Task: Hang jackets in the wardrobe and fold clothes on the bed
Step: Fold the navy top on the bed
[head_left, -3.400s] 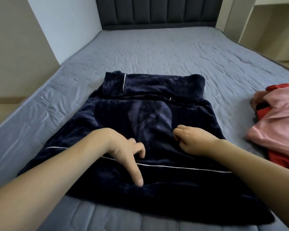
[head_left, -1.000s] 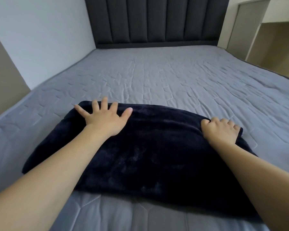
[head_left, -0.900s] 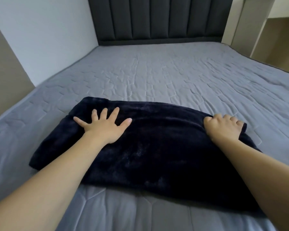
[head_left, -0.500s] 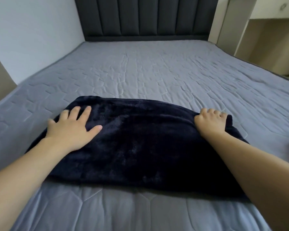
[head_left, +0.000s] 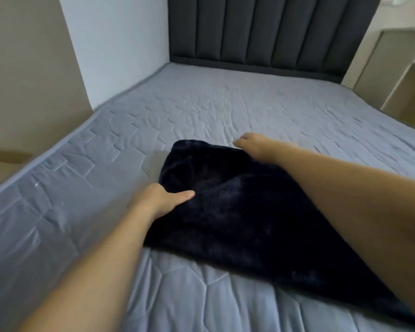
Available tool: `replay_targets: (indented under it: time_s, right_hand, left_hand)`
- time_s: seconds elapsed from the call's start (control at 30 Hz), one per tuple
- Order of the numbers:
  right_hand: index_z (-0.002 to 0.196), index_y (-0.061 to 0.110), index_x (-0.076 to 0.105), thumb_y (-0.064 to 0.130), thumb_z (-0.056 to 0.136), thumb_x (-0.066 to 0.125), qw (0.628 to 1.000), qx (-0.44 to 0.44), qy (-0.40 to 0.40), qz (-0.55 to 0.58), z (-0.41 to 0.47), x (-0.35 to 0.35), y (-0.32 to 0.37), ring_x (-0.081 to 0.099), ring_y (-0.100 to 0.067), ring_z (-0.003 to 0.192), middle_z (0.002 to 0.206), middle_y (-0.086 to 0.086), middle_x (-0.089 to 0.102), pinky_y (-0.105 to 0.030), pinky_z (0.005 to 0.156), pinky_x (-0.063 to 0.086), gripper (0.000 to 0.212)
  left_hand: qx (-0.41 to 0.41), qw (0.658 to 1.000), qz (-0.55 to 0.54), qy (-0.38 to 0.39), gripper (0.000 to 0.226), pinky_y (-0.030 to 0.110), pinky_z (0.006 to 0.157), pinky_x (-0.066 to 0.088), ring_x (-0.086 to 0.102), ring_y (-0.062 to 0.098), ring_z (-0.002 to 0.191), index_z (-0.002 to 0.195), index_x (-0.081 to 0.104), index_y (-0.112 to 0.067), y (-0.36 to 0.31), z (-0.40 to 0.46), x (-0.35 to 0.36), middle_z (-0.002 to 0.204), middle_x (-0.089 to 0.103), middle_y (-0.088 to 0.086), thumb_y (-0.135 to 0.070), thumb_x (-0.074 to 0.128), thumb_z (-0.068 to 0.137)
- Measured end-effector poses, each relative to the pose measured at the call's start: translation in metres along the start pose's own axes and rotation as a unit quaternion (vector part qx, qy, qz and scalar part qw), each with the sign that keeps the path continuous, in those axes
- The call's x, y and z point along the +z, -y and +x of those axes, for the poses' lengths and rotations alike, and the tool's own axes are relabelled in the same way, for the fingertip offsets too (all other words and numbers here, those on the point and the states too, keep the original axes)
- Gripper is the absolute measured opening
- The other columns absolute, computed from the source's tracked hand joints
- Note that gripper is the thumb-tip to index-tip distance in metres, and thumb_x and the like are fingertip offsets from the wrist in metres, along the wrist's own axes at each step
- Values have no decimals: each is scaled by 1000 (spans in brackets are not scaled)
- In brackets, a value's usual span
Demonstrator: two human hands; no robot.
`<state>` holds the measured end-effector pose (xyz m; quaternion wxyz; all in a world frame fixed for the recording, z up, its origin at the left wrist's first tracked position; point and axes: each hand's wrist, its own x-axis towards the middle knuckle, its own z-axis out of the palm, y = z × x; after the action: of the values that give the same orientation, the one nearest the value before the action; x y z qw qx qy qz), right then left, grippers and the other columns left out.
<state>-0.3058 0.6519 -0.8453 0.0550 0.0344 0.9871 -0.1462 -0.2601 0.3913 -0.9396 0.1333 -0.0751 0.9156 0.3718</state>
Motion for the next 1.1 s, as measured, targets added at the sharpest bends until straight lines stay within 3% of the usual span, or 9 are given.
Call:
replay_targets:
  time_s: [0.1,0.2,0.33,0.47,0.6,0.73,0.83,0.93,1.1]
  right_hand:
    - [142,27,45,97,58,35,990,61,97,84,22,34,41,45,-31,131,147,-2,44,-52,110,29,110]
    - [131,28,54,105,29,43,985,80,117,94,42,53,58,57,-29,111,129,0,58,-51,100,41,128]
    - [119,31,61,99,25,59,969,114,181,124,58,52,65,64,-26,101,114,1,65,-49,97,46,116]
    - [112,18,68,76,51,77,938,136,258,189,51,39,74,70,-28,97,103,-6,74,-46,95,50,85]
    - [118,10,61,53,80,70,962,83,162,202,32,17,116,68,-32,97,108,-11,70,-50,93,52,58]
    - [122,7,58,40,92,61,959,6,67,277,10,-30,172,67,-32,97,111,-14,67,-48,92,53,45]
    - [116,9,62,34,93,59,903,-46,-3,427,-8,-91,211,70,-27,84,95,-11,72,-38,73,59,34]
    - [89,14,69,34,86,56,834,-76,-72,542,-43,-171,246,65,-24,66,68,-4,71,-31,61,51,24]
    - [57,24,43,32,71,43,714,-110,-152,675,-126,-290,257,39,-17,56,60,3,43,-28,53,33,17]
  left_hand:
    - [13,1000,-12,-9,111,43,94,52,65,28,102,119,67,-23,10,7,7,111,70,2,-95,60,35]
    - [9,1000,-26,-1,109,44,92,52,65,28,101,116,67,-25,15,17,9,110,70,0,-97,58,35]
    - [-1,998,-63,25,89,45,94,50,64,30,101,112,67,-24,17,18,8,110,70,3,-84,57,48]
    - [-11,982,-166,85,68,37,81,52,62,29,88,108,64,-8,13,0,-13,98,66,8,-47,56,53]
    - [-15,964,-244,109,69,29,61,46,57,28,79,112,60,2,10,-21,-59,98,61,15,-26,57,49]
    - [-5,970,-233,61,39,23,48,47,61,24,58,87,65,-7,-14,-47,-140,71,65,8,-25,60,52]
    - [41,981,-186,-20,26,22,49,46,58,21,52,76,63,-13,-58,-77,-225,61,62,3,-27,62,54]
    - [116,977,-131,-122,32,27,56,43,53,23,59,82,61,-13,-116,-128,-305,69,57,2,-27,61,53]
    - [233,952,-13,-198,37,30,55,47,60,24,57,80,63,-14,-219,-248,-382,68,64,3,-33,64,48]
